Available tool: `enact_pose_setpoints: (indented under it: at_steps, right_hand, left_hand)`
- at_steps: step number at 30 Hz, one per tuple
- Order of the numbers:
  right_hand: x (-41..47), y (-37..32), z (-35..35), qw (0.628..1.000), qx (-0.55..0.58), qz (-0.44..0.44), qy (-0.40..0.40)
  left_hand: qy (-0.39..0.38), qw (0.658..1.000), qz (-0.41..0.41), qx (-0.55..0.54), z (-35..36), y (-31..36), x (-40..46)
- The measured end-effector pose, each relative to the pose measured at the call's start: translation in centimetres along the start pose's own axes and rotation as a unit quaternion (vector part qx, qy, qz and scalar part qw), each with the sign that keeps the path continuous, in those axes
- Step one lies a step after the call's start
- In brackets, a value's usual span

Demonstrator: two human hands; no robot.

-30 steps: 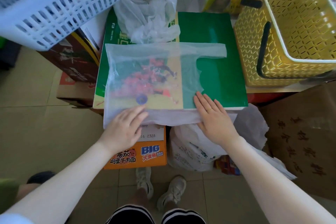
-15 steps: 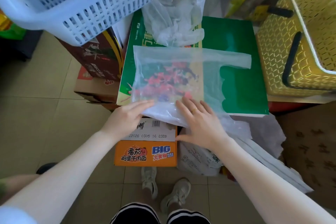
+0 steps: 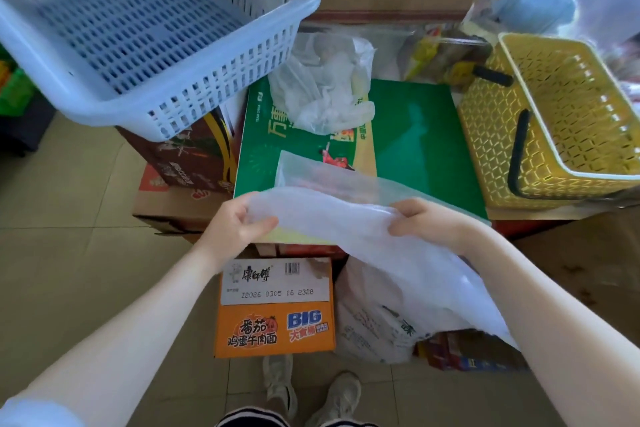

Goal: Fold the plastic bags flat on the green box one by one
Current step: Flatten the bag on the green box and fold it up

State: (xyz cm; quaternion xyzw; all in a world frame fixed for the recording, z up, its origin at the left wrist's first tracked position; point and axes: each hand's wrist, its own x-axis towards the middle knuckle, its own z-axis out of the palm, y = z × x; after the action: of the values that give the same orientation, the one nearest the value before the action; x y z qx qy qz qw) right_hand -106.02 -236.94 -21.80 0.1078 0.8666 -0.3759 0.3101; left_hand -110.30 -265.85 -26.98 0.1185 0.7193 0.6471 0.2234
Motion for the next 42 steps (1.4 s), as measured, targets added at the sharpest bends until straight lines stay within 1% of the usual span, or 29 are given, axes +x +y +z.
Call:
enact_pose_setpoints:
  at_steps: [1,3,5,7,9,12,15,17,19,20,22,24,25,27,28,30,32,33,34,36,38,40,42]
  right_hand:
    - [0.6,0.2,-0.5,1.000,-0.001,0.006,0.020]
    - [1.8,0.7,-1.2,0.996,-0.051,0.025,0.068]
    - [3.0,1.0,-1.4,0.985,-0.121,0.044,0.114]
    - [4.1,1.1,-1.0,0.969,-0.184,0.060,0.153]
    - [5.2,1.3,-0.2,0.942,-0.268,0.064,0.193]
    - [6.8,1.7,1.3,0.910,-0.341,0.020,0.236]
    - [8.1,2.0,2.0,0.882,-0.365,-0.052,0.295]
    - [8.8,2.0,1.6,0.881,-0.367,-0.063,0.291]
    - [9.4,1.8,1.4,0.882,-0.382,-0.069,0.267]
    - [9.7,1.6,1.4,0.876,-0.400,-0.077,0.258]
    - [10.0,0.9,1.5,0.844,-0.444,-0.117,0.277]
    - [10.2,0.4,1.8,0.833,-0.450,-0.154,0.284]
    - [10.3,0.2,1.9,0.842,-0.440,-0.170,0.261]
    - [10.7,-0.2,1.9,0.878,-0.378,-0.182,0.231]
    - [10.9,-0.4,1.8,0.893,-0.351,-0.178,0.217]
    - [11.6,-0.6,1.8,0.905,-0.325,-0.169,0.218]
    - [12.1,-1.0,1.9,0.909,-0.328,-0.149,0.209]
    - [12.4,-1.1,2.0,0.909,-0.334,-0.140,0.206]
    - [12.6,-1.0,2.0,0.909,-0.337,-0.134,0.206]
    - [13.0,-0.9,2.1,0.913,-0.331,-0.121,0.205]
    - [12.9,-0.8,2.1,0.918,-0.319,-0.113,0.208]
    - [12.6,-0.4,1.8,0.916,-0.322,-0.095,0.220]
    - [12.1,0.4,1.5,0.907,-0.342,-0.072,0.235]
  left_hand:
    - [-0.022,1.000,-0.009,-0.008,-0.2,0.0,0.6]
    - [-0.035,0.998,-0.030,0.037,-0.4,-0.4,1.9]
    - [0.007,0.989,-0.039,0.145,-0.2,-0.6,3.4]
    - [0.041,0.968,-0.042,0.243,0.2,-0.8,4.6]
    - [0.064,0.956,-0.061,0.280,0.9,-0.9,5.4]
    - [0.109,0.947,-0.065,0.296,1.6,-1.1,6.1]
    - [0.120,0.927,-0.051,0.352,1.4,-1.3,6.6]
    - [0.114,0.915,-0.033,0.387,0.9,-1.4,6.8]
    - [0.104,0.899,-0.012,0.424,0.1,-1.6,6.9]
    - [0.103,0.892,-0.005,0.441,-0.3,-1.8,6.8]
    - [0.107,0.881,0.006,0.460,-1.2,-2.3,6.6]
    - [0.109,0.875,0.011,0.472,-1.9,-2.7,6.5]
    - [0.109,0.872,0.001,0.477,-2.1,-2.7,6.5]
    - [0.132,0.858,-0.011,0.496,-2.3,-2.8,6.5]
    - [0.150,0.846,0.007,0.511,-2.2,-2.8,6.5]
    - [0.173,0.822,0.084,0.536,-1.4,-2.5,6.6]
    - [0.141,0.807,0.155,0.552,-0.1,-2.7,6.9]
    - [0.116,0.809,0.167,0.552,0.7,-2.9,7.4]
    - [0.090,0.816,0.154,0.549,1.3,-3.1,7.9]
    - [0.042,0.829,0.089,0.551,2.3,-3.3,9.0]
    - [0.013,0.817,0.031,0.575,2.5,-3.8,9.5]
    - [0.007,0.798,0.028,0.602,2.4,-4.6,9.5]
    - [0.002,0.786,0.025,0.618,2.2,-4.8,9.3]
